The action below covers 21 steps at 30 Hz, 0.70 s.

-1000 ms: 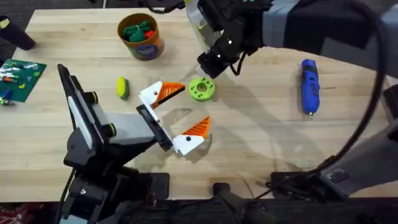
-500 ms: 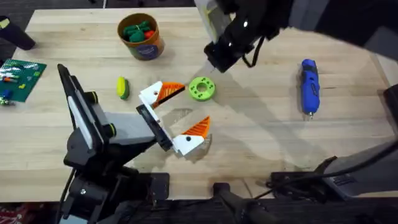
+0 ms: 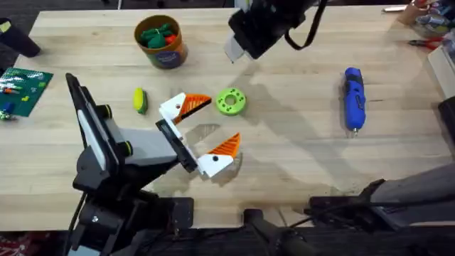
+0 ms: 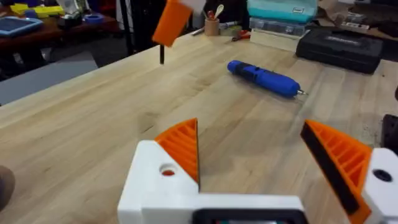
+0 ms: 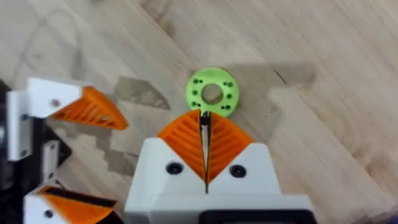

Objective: Pick up the gripper from the table and insert it into the empty holder that is missing its gripper. Then pick up a screw, insert it into the mounting hole, and use the screwdriver to tighten it. Finally, clean up the table by picking up the vegetable and placing it into the bucket.

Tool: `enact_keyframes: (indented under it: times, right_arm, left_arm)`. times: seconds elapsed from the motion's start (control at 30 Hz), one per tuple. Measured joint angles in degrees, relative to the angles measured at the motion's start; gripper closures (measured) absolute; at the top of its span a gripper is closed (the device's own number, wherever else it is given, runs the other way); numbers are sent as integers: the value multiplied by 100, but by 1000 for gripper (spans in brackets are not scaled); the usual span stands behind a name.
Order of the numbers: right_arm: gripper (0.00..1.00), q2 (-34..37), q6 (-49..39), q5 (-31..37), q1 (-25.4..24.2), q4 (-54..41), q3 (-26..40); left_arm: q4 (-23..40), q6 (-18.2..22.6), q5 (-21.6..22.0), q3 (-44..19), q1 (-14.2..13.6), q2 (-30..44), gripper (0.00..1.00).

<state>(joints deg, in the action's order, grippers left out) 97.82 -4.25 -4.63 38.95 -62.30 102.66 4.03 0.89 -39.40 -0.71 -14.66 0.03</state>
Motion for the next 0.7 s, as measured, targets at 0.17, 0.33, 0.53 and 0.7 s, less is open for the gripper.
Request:
enact_keyframes:
  times: [0.17, 0.33, 0.53, 0.7]
  right_arm:
    - [994, -225, 0, -101, 364, -167, 367]
    - [994, -299, 0, -128, 892, -365, 704]
    - [994, -299, 0, -143, 1566, -459, 797]
    - [994, -299, 0, -146, 2054, -471, 797]
  left_arm:
    - [0, 0, 0, 0, 0, 2, 11]
    - [0, 0, 0, 0, 0, 0, 11]
    - [0, 0, 2, 0, 0, 0, 11]
    - [0, 0, 0, 0, 0, 0, 11]
